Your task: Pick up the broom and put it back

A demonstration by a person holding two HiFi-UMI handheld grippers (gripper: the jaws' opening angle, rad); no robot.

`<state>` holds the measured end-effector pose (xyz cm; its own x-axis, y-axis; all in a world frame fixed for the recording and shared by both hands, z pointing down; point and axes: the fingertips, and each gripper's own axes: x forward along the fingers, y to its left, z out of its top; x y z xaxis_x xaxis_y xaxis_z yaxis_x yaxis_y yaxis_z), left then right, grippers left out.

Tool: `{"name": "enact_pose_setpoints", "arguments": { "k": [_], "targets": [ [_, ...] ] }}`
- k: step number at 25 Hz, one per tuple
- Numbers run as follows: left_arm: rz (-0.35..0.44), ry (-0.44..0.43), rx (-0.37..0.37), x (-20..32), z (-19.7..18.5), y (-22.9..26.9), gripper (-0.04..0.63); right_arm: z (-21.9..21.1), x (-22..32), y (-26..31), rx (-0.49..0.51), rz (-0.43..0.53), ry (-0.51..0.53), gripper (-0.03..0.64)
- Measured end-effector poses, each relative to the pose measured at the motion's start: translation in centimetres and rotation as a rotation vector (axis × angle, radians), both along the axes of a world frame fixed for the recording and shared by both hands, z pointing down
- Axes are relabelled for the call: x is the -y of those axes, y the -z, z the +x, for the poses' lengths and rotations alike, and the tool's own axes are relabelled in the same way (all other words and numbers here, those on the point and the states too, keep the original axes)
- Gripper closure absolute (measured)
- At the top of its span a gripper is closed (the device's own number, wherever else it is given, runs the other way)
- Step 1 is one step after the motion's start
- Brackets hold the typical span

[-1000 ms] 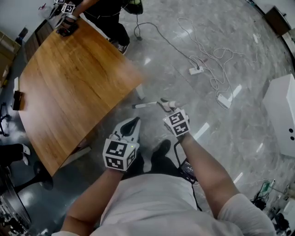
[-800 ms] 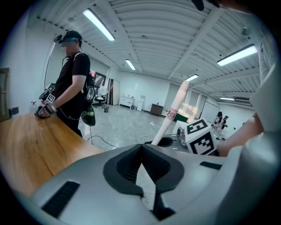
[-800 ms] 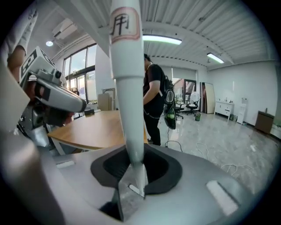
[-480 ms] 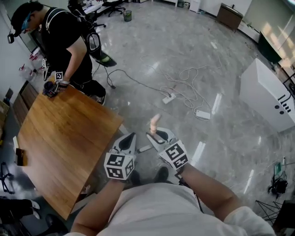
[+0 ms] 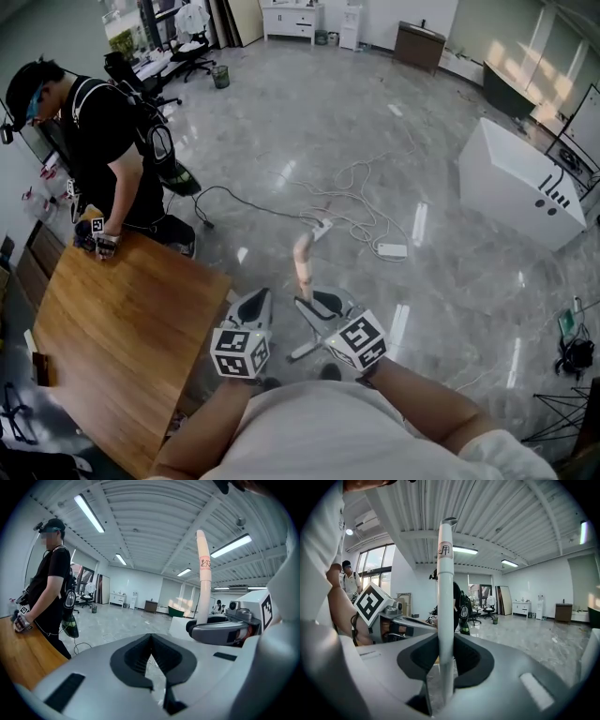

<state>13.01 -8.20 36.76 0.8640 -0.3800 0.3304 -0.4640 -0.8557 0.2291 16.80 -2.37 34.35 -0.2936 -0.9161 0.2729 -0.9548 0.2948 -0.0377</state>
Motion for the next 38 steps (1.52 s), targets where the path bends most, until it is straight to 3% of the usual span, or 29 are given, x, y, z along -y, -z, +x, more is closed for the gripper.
{"name": "enact_pose_setpoints", "arguments": {
  "k": [11, 27, 38],
  "targets": [
    [-0.014, 0.072, 0.040, 0.0, -3.5, -2.8, 0.591, -2.8, 1.2, -7.2, -0.040, -0.108, 0.134, 0.535],
    [-0.106, 0.342, 0.094, 0.5, -13.7, -9.5, 0.591, -7.6, 10.0, -25.2, -0.121, -0.347, 0.330, 0.535],
    [-0.151, 0.521, 0.101, 0.4, -21.6, -12.1, 0.591, -15.1, 15.2, -36.9, -0.257, -0.521, 0.471, 0.535]
  ]
}}
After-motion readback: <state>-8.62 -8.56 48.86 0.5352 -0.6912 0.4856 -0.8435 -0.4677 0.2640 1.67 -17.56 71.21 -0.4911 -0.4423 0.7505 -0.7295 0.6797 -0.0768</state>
